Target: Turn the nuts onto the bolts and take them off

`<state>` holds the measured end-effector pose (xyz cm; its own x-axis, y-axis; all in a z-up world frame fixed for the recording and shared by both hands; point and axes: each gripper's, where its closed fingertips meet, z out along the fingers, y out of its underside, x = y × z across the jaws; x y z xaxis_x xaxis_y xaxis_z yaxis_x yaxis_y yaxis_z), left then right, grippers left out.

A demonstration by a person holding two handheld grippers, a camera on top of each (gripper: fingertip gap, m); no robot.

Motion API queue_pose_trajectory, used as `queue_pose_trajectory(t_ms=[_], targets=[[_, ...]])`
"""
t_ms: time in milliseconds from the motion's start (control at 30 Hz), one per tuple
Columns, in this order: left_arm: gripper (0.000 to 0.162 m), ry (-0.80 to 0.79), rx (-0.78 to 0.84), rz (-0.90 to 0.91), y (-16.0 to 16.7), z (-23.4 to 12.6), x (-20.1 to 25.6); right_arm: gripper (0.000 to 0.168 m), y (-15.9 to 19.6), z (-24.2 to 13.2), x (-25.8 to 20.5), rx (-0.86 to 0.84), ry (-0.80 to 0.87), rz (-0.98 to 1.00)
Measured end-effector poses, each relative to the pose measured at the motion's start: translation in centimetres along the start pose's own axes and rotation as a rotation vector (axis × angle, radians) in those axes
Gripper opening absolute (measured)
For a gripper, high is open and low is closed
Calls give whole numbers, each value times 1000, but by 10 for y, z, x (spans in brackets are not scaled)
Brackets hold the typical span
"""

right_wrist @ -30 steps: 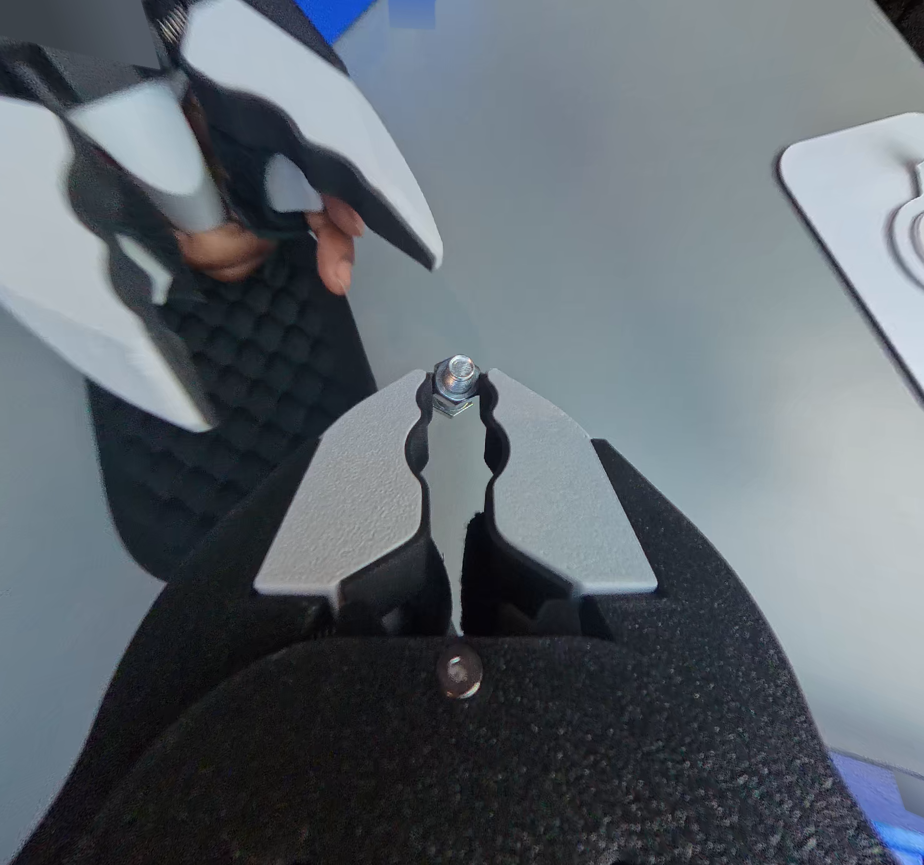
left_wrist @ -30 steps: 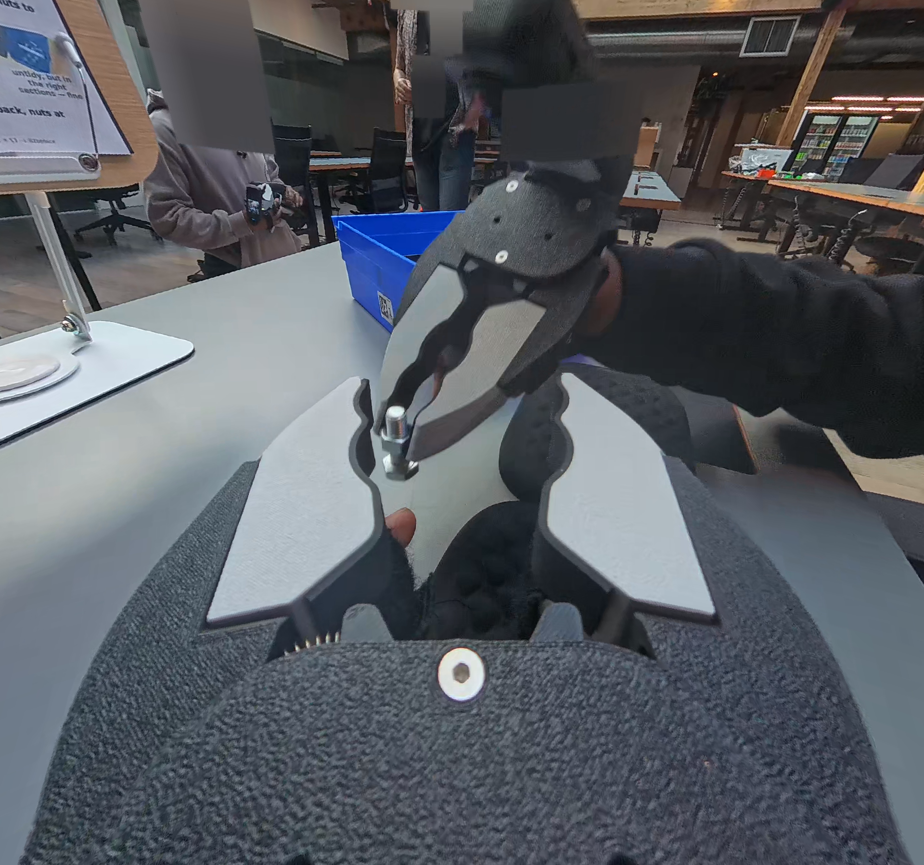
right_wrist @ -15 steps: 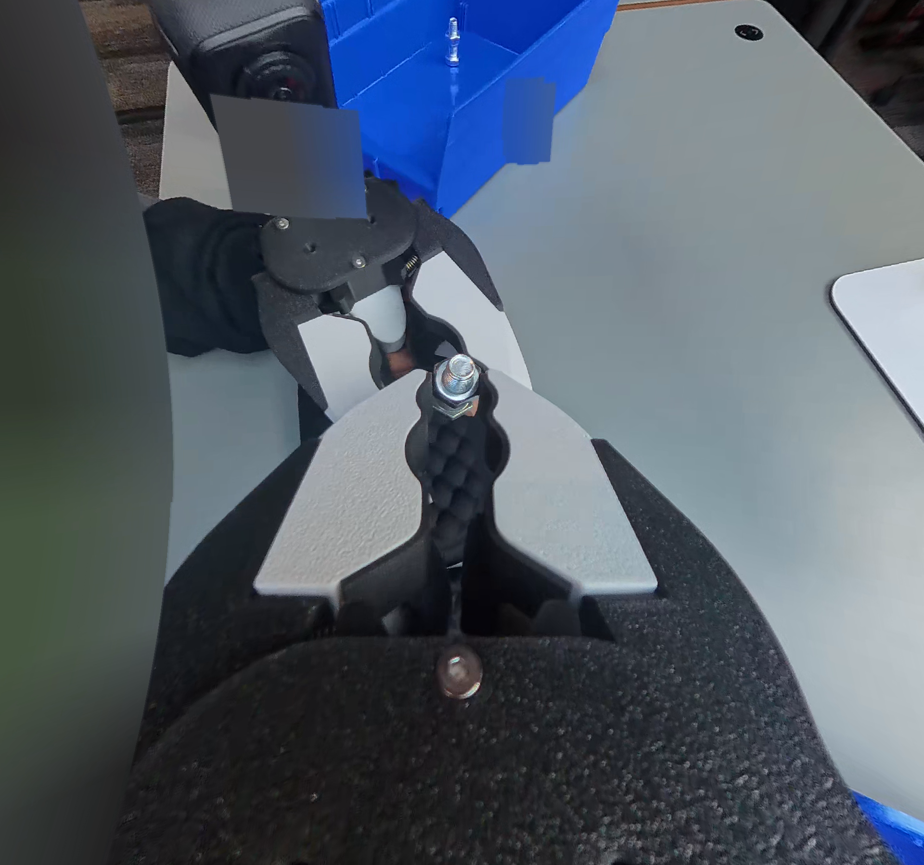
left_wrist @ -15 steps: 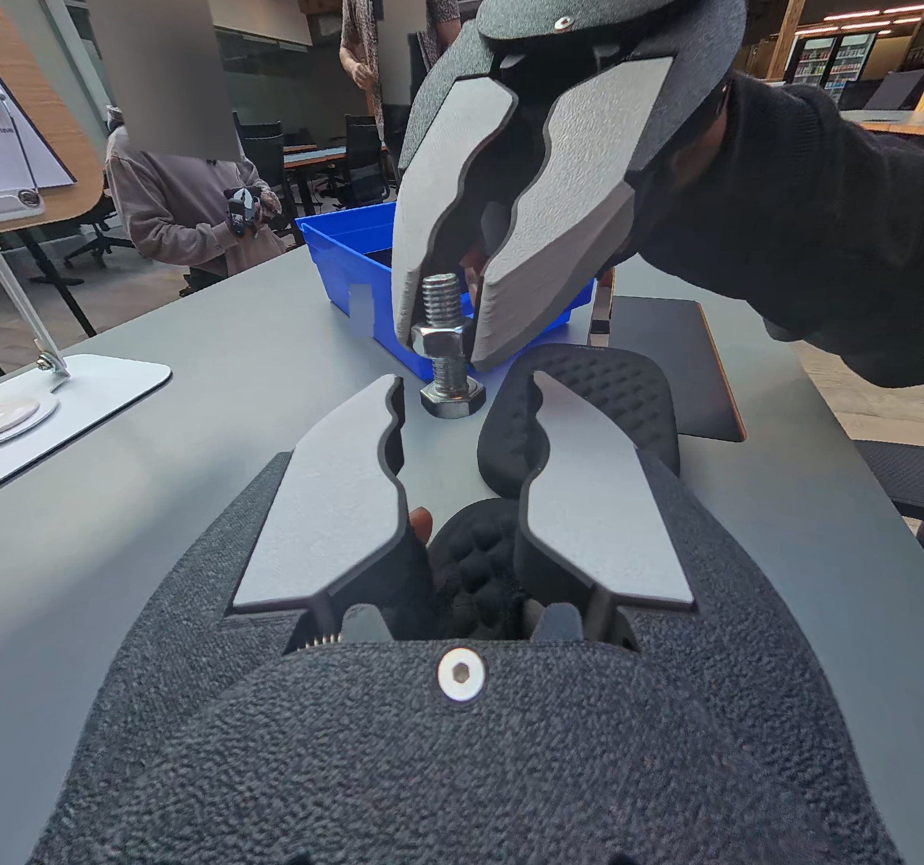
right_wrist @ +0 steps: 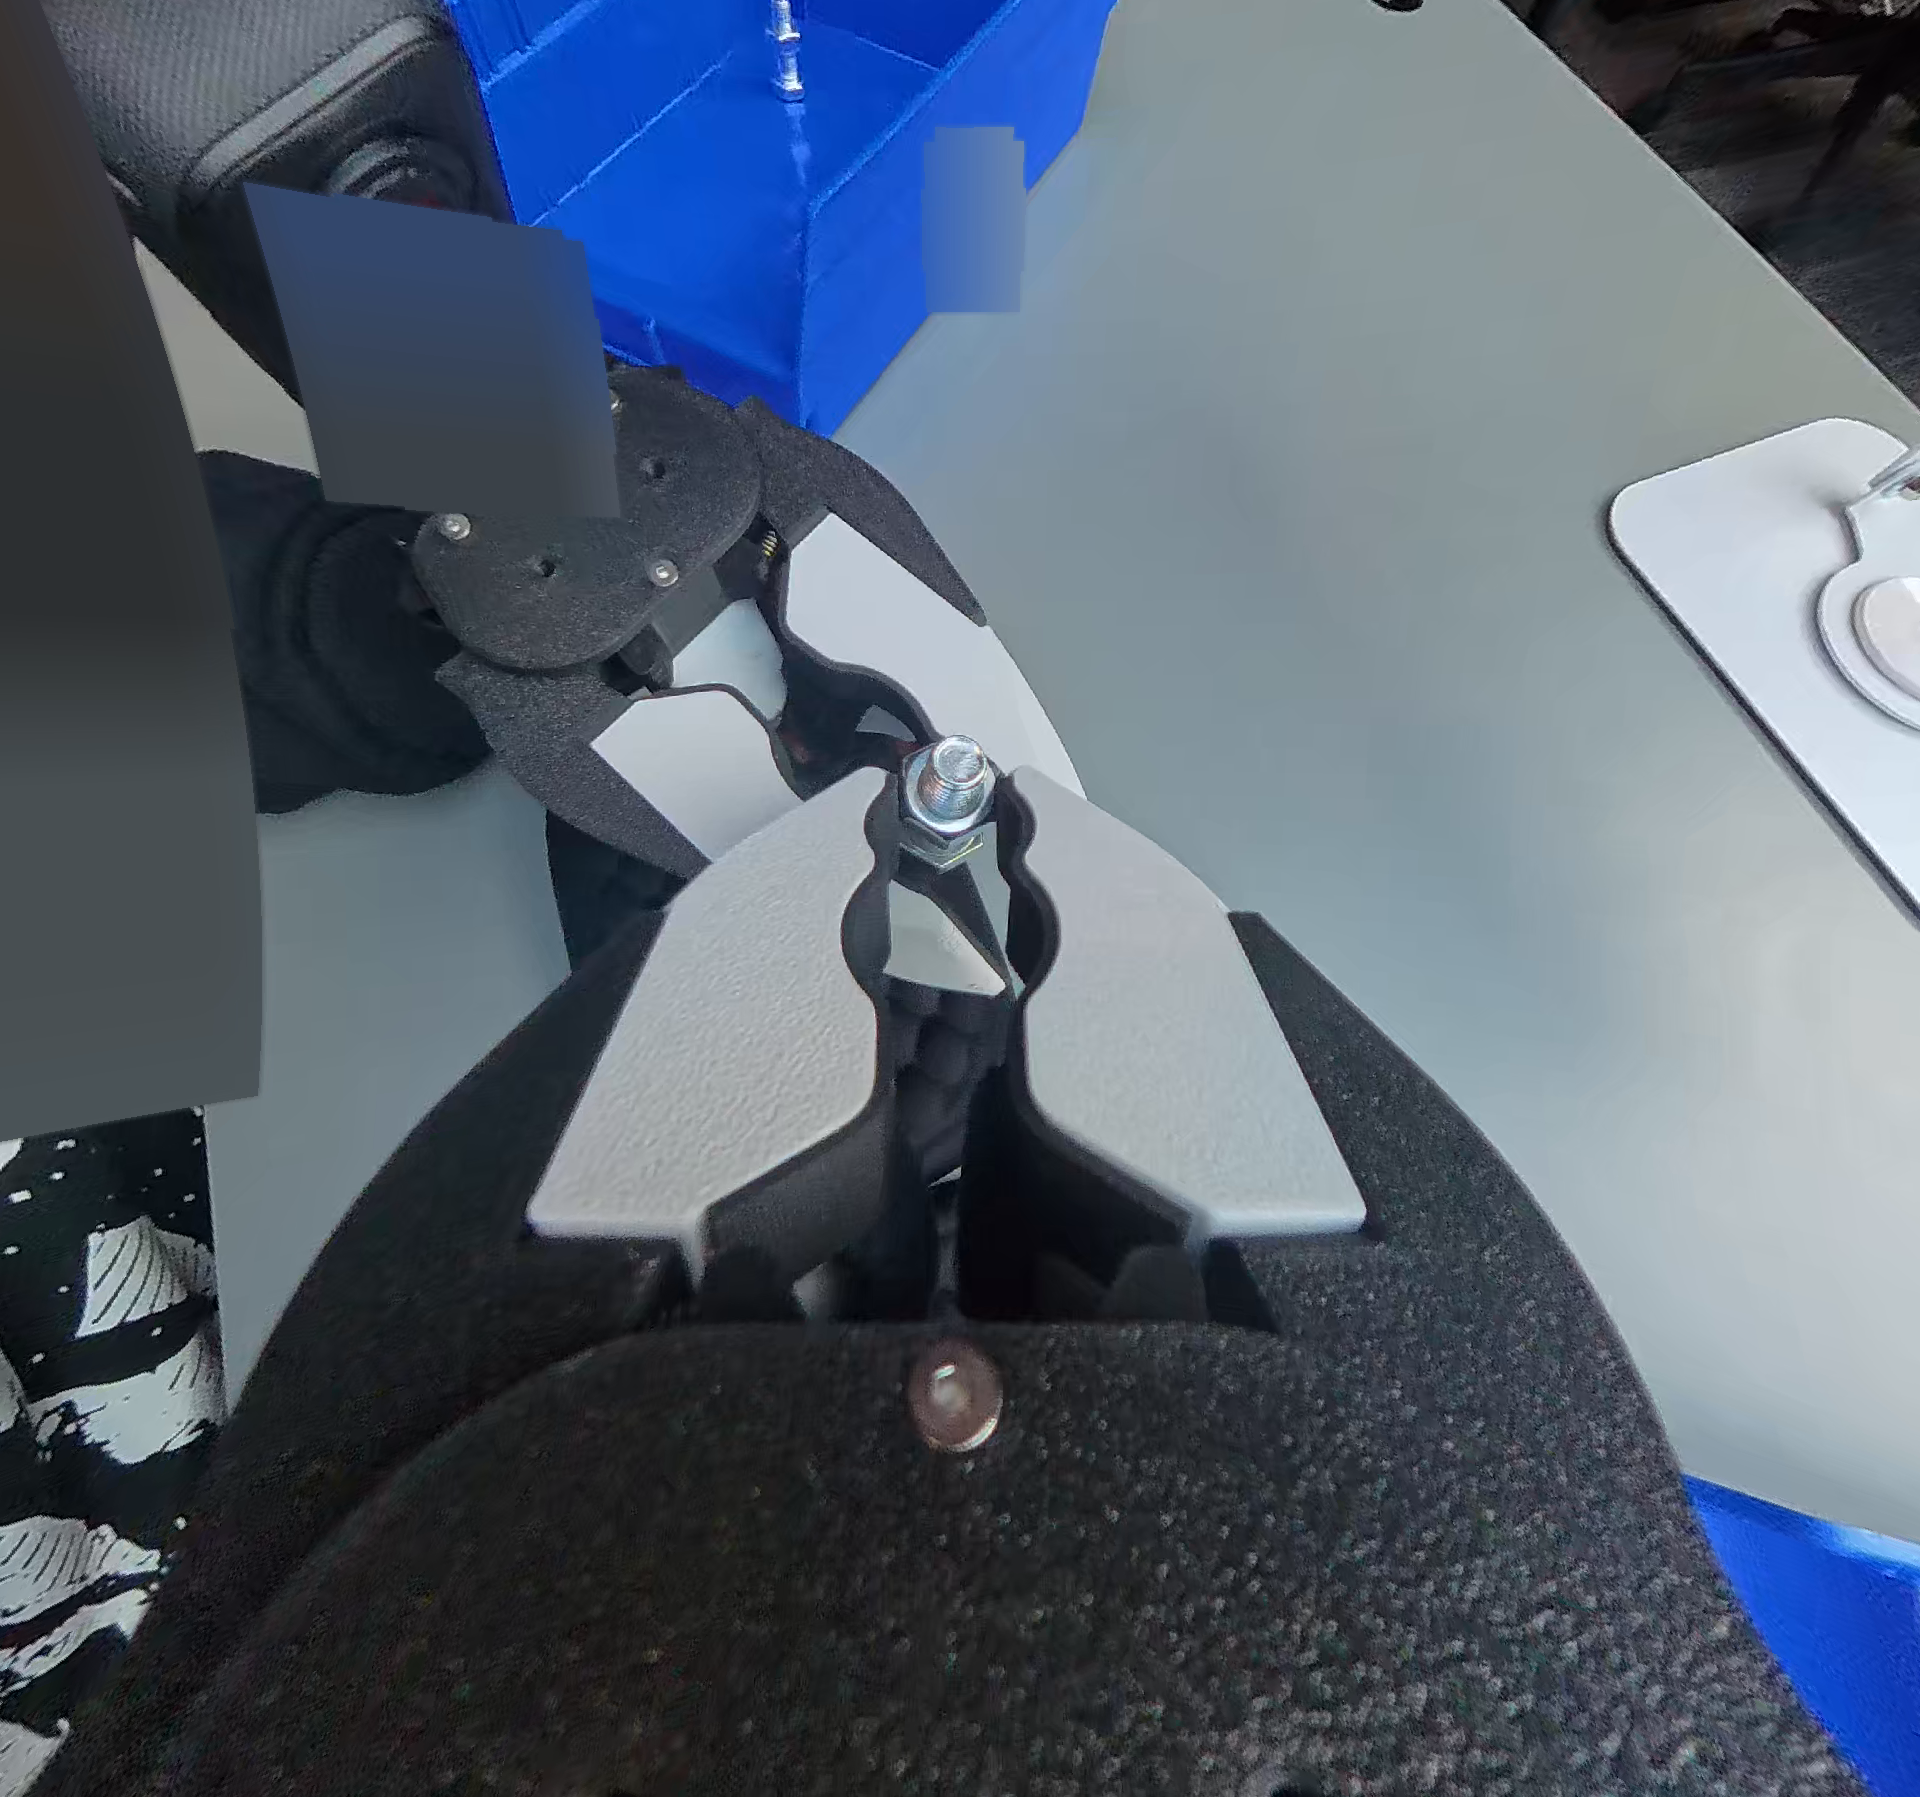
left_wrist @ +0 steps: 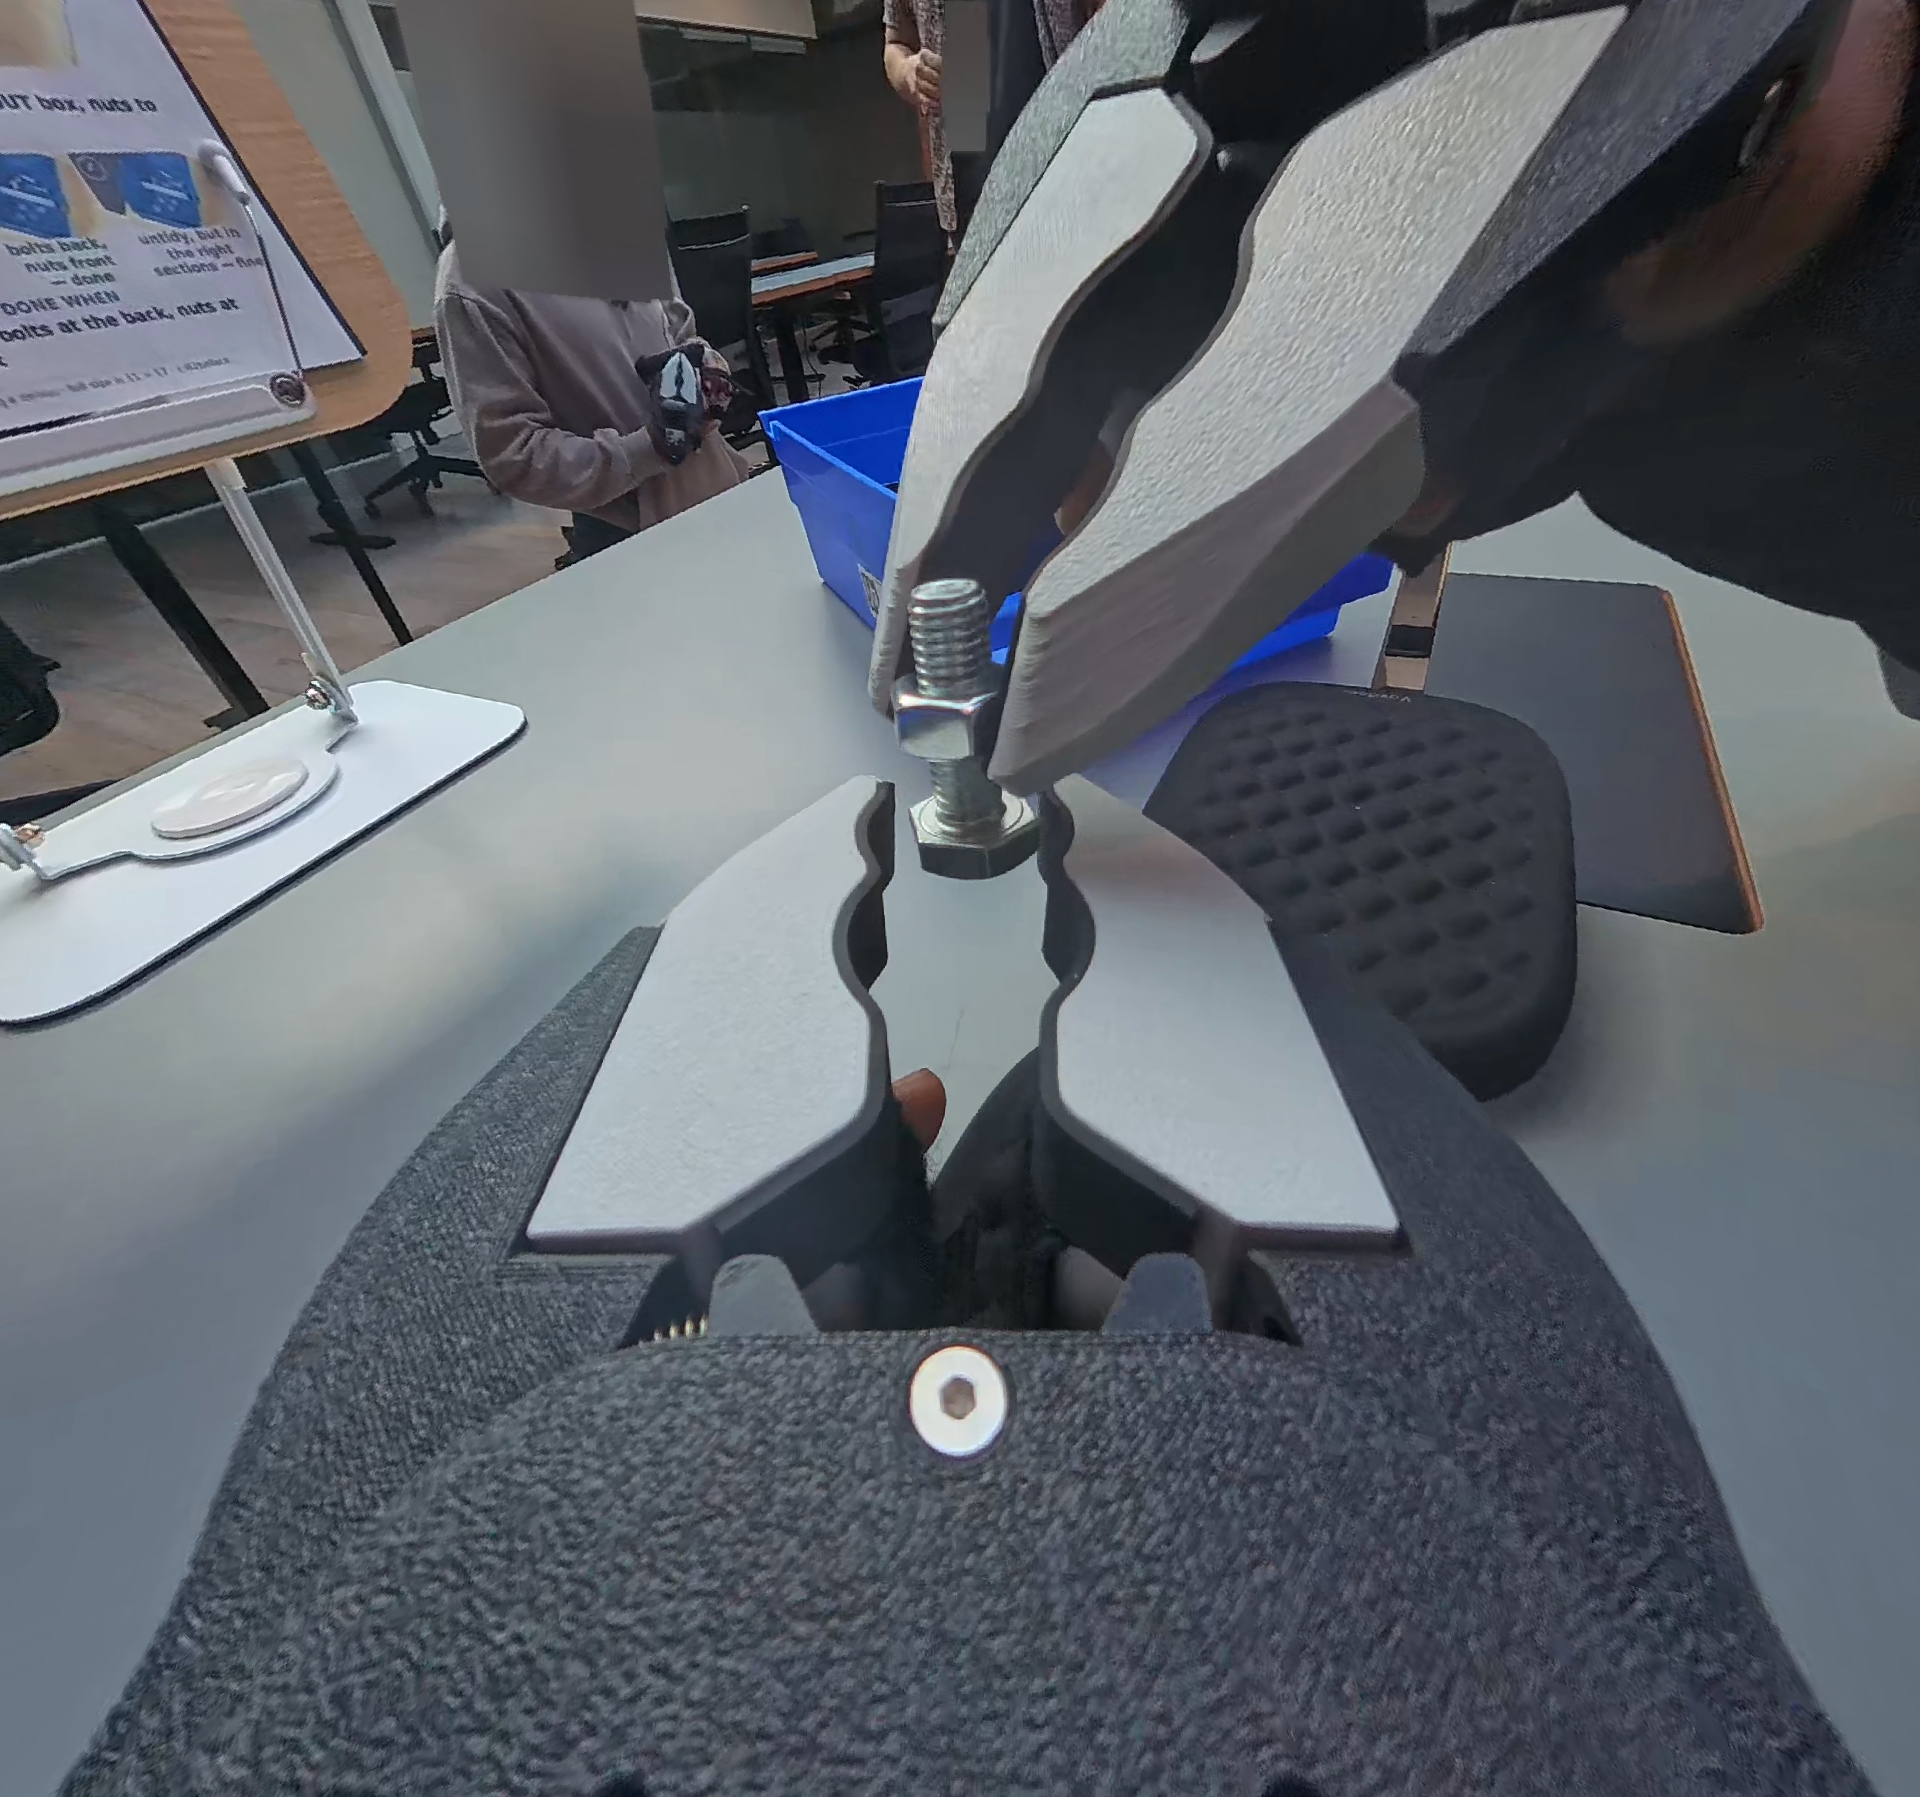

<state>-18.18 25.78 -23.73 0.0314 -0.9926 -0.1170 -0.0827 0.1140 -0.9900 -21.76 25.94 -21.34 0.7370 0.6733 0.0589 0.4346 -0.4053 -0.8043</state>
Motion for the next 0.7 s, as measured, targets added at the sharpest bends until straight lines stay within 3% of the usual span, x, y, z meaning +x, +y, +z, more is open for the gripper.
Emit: queue_pose_trajectory(t_ms=[433, 567, 700], targets=[[15, -34, -6, 30, 0, -1, -2, 17, 1, 3, 0, 18, 22, 40], [14, 113, 51, -40, -6, -2, 15, 53, -6, -10, -3, 182, -21, -1], [14, 267, 73, -87, -8, -3, 37, 68, -4, -17, -8, 402, -66, 95]])
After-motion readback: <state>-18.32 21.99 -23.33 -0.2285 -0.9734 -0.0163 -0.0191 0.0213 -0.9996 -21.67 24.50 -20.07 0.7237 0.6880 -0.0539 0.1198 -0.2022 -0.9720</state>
